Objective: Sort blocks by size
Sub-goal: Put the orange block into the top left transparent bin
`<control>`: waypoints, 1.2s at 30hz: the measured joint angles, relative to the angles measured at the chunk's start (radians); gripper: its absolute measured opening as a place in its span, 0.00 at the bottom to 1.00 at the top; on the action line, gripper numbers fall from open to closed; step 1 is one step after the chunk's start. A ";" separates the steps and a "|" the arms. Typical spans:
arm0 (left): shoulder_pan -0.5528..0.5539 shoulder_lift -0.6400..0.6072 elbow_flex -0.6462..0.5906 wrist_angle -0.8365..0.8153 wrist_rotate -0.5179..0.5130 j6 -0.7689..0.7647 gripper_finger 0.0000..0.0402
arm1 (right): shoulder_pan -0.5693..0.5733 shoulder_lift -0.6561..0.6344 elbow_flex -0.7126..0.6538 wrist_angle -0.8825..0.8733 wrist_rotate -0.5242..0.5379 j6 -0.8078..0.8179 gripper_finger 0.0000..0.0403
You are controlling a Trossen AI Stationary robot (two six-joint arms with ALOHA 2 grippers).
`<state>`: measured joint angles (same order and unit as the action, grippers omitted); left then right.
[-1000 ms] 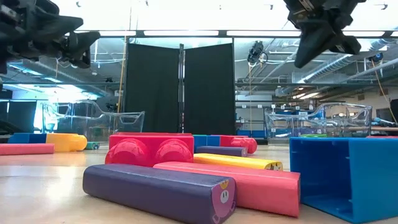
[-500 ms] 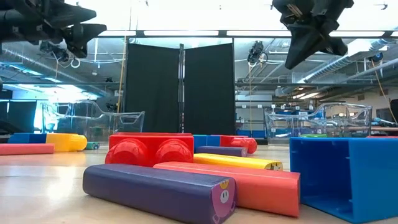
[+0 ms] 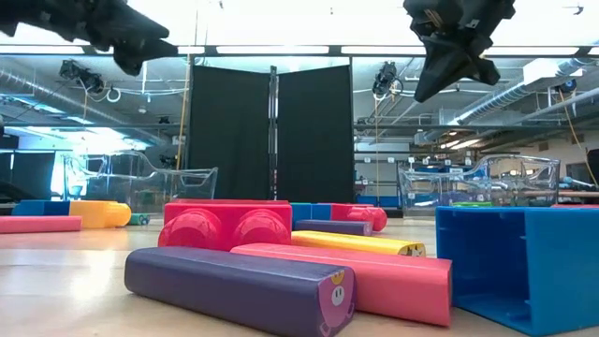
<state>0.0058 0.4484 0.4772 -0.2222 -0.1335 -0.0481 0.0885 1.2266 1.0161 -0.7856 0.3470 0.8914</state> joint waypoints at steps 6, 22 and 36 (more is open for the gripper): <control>-0.062 0.201 0.112 -0.048 -0.093 -0.012 0.52 | -0.005 0.000 0.000 0.000 -0.023 -0.078 0.04; -0.166 0.673 0.482 -0.348 -0.209 -0.211 0.52 | -0.005 0.000 0.000 -0.002 -0.061 -0.309 0.05; -0.544 0.768 0.509 -0.828 -0.274 -1.058 0.52 | -0.005 0.000 0.000 -0.001 -0.061 -0.440 0.07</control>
<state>-0.5380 1.2162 0.9865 -1.0500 -0.4079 -1.1064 0.0834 1.2263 1.0157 -0.7869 0.2859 0.4516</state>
